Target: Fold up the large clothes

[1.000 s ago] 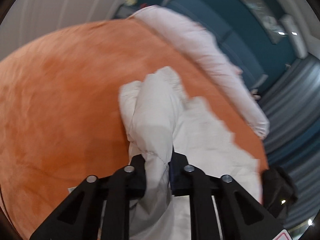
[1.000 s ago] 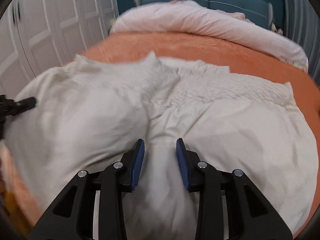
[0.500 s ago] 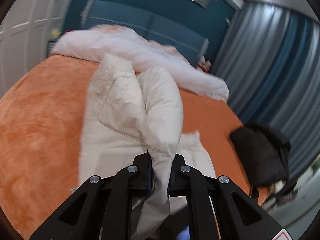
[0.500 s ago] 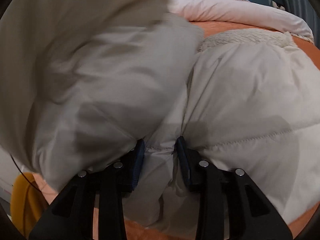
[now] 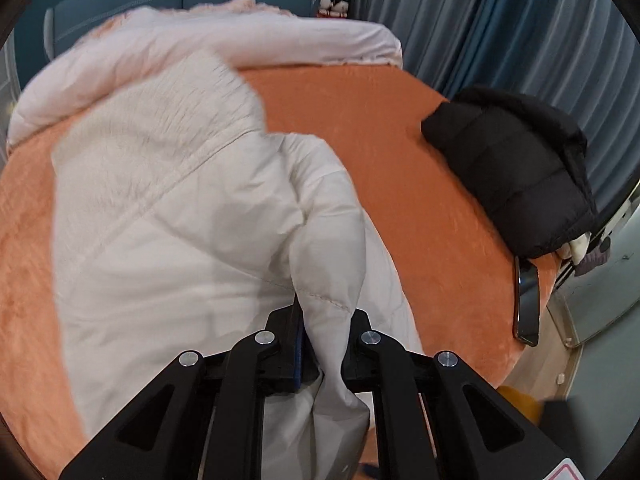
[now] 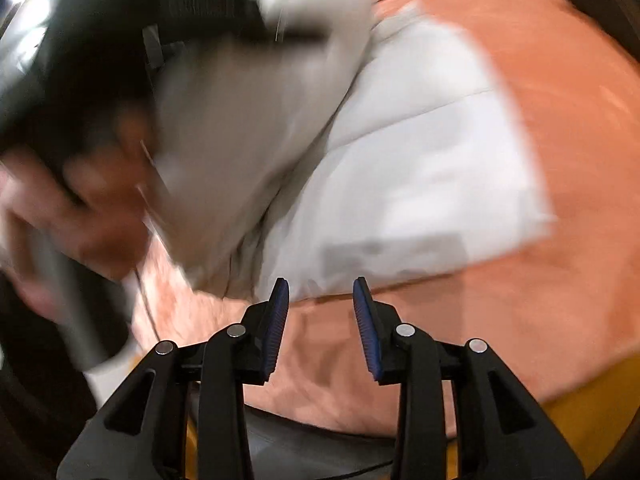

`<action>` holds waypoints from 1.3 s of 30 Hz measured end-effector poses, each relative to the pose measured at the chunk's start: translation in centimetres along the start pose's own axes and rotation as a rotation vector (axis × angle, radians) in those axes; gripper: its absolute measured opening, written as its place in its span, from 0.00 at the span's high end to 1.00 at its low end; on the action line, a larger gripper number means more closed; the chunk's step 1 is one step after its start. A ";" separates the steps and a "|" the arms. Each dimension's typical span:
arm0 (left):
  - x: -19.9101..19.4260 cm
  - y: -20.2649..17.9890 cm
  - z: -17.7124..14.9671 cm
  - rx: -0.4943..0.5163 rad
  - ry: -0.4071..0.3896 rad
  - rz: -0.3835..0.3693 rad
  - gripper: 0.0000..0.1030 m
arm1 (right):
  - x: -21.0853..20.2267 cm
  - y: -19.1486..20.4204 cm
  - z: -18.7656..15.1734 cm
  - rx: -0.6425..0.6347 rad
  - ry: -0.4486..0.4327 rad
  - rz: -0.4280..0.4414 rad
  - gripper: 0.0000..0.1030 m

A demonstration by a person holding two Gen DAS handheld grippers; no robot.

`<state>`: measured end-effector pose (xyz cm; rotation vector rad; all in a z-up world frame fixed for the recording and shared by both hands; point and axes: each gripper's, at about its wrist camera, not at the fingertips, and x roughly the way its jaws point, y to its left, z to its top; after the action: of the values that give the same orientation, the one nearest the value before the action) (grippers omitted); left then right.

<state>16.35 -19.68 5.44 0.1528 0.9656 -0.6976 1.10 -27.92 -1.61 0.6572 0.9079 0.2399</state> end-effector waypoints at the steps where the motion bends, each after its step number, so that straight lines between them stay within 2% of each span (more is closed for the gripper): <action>1: 0.8 -0.3 -0.1 0.003 0.002 0.004 0.93 | -1.7 -1.0 0.1 0.035 -0.045 -0.005 0.68; 4: 3.4 -2.6 -1.5 0.047 -0.002 0.052 0.93 | -4.5 -2.7 0.8 0.061 -0.147 -0.035 0.68; 7: 5.3 -3.9 -2.6 0.065 -0.031 0.085 0.93 | -5.7 -3.3 2.3 0.061 -0.203 -0.048 0.69; 9: 5.6 -3.8 -3.0 0.027 -0.040 0.075 0.93 | -6.2 -2.5 3.7 0.010 -0.241 -0.109 0.66; 11: 5.7 -3.6 -3.3 0.016 -0.047 0.072 0.93 | -6.4 -1.3 5.3 -0.052 -0.289 -0.114 0.64; 13: 5.1 -3.5 -3.5 0.021 -0.066 0.064 0.92 | -7.0 -0.4 6.9 -0.124 -0.333 -0.157 0.56; 15: 4.0 -3.2 -3.5 -0.005 -0.092 0.019 0.88 | -8.0 -1.2 7.2 -0.162 -0.360 -0.176 0.54; 17: 1.7 -2.4 -3.8 -0.033 -0.126 -0.016 0.79 | -8.3 -1.6 7.6 -0.174 -0.353 -0.170 0.52; 19: -1.0 -2.0 -4.1 -0.050 -0.171 -0.080 0.58 | -8.1 -1.3 7.8 -0.175 -0.338 -0.166 0.50; 20: -2.4 -1.8 -4.2 -0.066 -0.199 -0.103 0.52 | -8.0 -1.0 8.1 -0.177 -0.331 -0.158 0.49; 21: -4.2 -1.4 -4.5 -0.088 -0.239 -0.126 0.41 | -8.7 -0.8 7.9 -0.182 -0.329 -0.149 0.45; 22: -6.0 -1.0 -4.9 -0.111 -0.277 -0.126 0.39 | -8.5 -0.2 8.3 -0.189 -0.330 -0.119 0.34; 24: -8.6 0.1 -5.4 -0.138 -0.307 -0.119 0.38 | -7.9 0.9 8.6 -0.202 -0.331 -0.051 0.22; 26: -11.6 2.1 -5.9 -0.179 -0.350 -0.123 0.36 | -7.0 2.2 9.4 -0.232 -0.320 -0.053 0.20; 30: -16.1 6.1 -6.8 -0.251 -0.437 0.021 0.36 | -4.7 4.3 10.2 -0.262 -0.279 -0.025 0.19; 32: -17.0 8.1 -7.2 -0.282 -0.452 0.103 0.36 | -2.1 4.7 10.7 -0.250 -0.203 -0.010 0.18; 34: -17.1 9.5 -7.3 -0.321 -0.446 0.150 0.36 | 1.2 4.7 11.1 -0.223 -0.109 -0.022 0.18; 35: -17.0 10.0 -7.3 -0.340 -0.448 0.161 0.36 | 2.6 4.5 11.1 -0.221 -0.077 -0.037 0.21; 36: -16.9 10.3 -7.2 -0.352 -0.448 0.169 0.36 | 3.6 4.3 11.1 -0.228 -0.049 -0.039 0.45; 37: -16.6 10.5 -7.0 -0.361 -0.442 0.182 0.36 | 4.6 4.0 11.0 -0.230 -0.023 -0.054 0.78; 39: -16.1 10.5 -6.8 -0.353 -0.430 0.206 0.36 | 3.8 3.0 11.2 -0.184 -0.043 0.039 0.96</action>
<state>11.96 -1.09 12.47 -0.2009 0.6332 -0.3412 12.50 -28.58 2.68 0.5080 0.8219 0.3388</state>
